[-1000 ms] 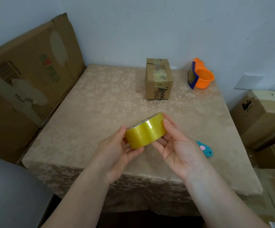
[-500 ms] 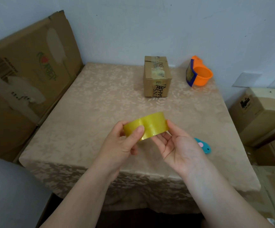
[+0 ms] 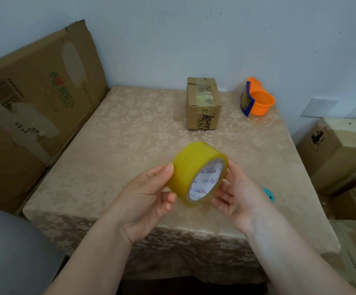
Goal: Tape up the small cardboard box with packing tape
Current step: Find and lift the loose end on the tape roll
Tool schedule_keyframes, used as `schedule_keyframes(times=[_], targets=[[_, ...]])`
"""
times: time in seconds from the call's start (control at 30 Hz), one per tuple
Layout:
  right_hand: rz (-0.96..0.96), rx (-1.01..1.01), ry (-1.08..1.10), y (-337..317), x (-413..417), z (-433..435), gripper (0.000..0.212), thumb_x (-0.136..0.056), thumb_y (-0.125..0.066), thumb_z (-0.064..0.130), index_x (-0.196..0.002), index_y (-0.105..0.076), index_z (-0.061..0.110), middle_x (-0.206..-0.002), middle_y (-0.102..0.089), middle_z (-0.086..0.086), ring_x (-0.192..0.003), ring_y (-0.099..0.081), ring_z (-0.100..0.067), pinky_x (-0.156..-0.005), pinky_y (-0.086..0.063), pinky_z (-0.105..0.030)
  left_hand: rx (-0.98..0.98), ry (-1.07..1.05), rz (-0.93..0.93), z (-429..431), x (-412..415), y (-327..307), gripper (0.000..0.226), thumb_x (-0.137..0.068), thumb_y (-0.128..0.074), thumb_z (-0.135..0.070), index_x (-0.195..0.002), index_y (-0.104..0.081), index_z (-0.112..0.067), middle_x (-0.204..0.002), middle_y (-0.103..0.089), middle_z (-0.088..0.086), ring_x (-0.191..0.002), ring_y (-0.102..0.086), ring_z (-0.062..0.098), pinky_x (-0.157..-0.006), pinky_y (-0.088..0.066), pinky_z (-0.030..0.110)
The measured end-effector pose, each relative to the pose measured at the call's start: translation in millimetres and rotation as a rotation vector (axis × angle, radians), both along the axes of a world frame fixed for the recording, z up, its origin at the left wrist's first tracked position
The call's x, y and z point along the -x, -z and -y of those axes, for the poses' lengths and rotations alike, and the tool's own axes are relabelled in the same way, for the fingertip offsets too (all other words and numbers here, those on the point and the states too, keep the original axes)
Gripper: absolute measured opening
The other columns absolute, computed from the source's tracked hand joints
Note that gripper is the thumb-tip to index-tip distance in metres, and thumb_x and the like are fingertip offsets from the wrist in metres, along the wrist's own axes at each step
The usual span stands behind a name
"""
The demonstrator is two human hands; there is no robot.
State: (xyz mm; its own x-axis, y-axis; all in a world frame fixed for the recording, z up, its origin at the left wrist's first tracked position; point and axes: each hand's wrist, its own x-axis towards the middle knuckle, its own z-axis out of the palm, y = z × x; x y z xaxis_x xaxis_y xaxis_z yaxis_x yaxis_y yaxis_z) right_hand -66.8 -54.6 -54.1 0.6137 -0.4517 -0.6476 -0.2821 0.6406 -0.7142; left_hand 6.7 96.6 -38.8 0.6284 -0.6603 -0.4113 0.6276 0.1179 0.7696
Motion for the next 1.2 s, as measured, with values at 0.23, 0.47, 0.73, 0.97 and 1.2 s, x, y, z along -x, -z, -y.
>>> schedule_keyframes(times=[0.23,0.47,0.73,0.97,1.2], targets=[[0.279,-0.259,0.003,-6,0,-13,0.038,-0.091,-0.052,0.043,-0.111,-0.067,0.015,-0.095,-0.073,-0.009,-0.082,-0.071,-0.021,-0.070,-0.059,-0.035,0.218,-0.131,-0.481,1,-8,-3,0.022,-0.073,-0.054,-0.021,-0.067,-0.065,-0.003,-0.053,-0.055,0.000,-0.029,-0.046,0.005,-0.027,-0.038,0.014],[0.469,-0.274,0.026,-7,0,-17,0.047,-0.080,-0.061,0.028,-0.121,-0.060,0.006,-0.103,-0.074,-0.011,-0.084,-0.073,-0.018,-0.070,-0.061,-0.032,-0.066,-0.078,-0.247,5,-4,12,0.045,-0.082,-0.052,-0.050,-0.101,-0.068,-0.013,-0.069,-0.060,0.001,-0.042,-0.042,0.008,-0.035,-0.040,0.017],[0.443,-0.028,-0.005,-6,1,-19,0.025,-0.092,-0.053,0.016,-0.113,-0.066,0.019,-0.094,-0.076,-0.004,-0.076,-0.072,-0.013,-0.061,-0.059,-0.028,-0.297,-0.096,0.020,5,5,17,0.028,-0.098,-0.044,-0.026,-0.110,-0.060,-0.007,-0.064,-0.070,0.002,-0.045,-0.047,0.013,-0.041,-0.042,0.023],[0.434,0.009,-0.021,-6,-1,-19,0.028,-0.089,-0.057,0.019,-0.114,-0.066,0.010,-0.097,-0.075,-0.008,-0.082,-0.070,-0.017,-0.076,-0.055,-0.034,-0.347,-0.028,0.263,5,7,15,0.025,-0.094,-0.053,-0.021,-0.118,-0.058,-0.024,-0.109,-0.071,0.007,-0.098,-0.069,0.023,-0.082,-0.056,0.040],[0.292,0.058,-0.087,-2,2,-21,0.039,-0.080,-0.069,0.029,-0.109,-0.066,0.002,-0.095,-0.075,-0.017,-0.080,-0.073,-0.025,-0.063,-0.058,-0.032,-0.322,0.085,0.592,5,13,13,0.087,-0.051,-0.073,-0.065,-0.130,-0.038,-0.057,-0.131,-0.049,-0.023,-0.118,-0.053,-0.004,-0.098,-0.047,0.028]])
